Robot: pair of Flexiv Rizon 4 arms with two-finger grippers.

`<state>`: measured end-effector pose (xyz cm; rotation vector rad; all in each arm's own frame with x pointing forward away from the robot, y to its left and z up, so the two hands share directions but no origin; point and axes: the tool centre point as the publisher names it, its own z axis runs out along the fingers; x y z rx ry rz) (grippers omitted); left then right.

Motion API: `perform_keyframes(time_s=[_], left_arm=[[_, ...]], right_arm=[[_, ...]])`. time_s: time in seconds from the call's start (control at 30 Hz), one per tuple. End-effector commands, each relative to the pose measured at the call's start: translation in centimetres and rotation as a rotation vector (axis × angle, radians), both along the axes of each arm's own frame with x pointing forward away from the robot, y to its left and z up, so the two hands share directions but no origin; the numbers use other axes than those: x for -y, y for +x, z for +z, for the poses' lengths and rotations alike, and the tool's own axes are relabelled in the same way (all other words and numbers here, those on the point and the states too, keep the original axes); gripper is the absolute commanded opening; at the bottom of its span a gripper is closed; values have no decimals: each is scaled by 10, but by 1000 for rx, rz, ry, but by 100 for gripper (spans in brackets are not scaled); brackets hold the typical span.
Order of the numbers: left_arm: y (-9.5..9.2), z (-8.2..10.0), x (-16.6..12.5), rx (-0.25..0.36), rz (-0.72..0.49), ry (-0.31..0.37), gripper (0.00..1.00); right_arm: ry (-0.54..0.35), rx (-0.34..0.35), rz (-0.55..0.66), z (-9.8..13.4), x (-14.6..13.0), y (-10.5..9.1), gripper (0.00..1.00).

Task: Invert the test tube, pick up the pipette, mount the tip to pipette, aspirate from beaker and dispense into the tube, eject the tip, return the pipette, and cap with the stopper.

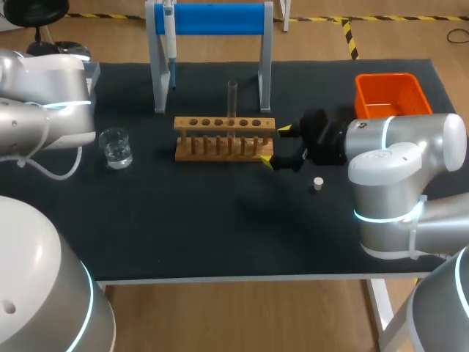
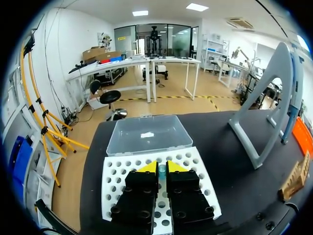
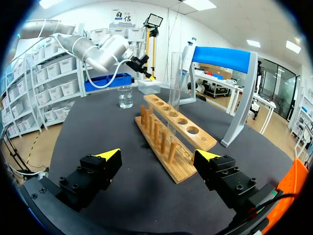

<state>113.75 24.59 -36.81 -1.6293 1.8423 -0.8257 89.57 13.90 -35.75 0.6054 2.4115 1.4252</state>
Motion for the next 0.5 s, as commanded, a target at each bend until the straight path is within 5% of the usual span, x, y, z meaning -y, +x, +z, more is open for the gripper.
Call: perform_keyframes(time_s=[0.03, 0.5], left_arm=[[3, -2, 0, -8, -3, -1, 0], [1, 2, 1, 8, 0, 3, 0]], right_arm=[[-2, -2, 2, 1, 1, 0, 100], [-2, -2, 2, 1, 1, 0, 100]])
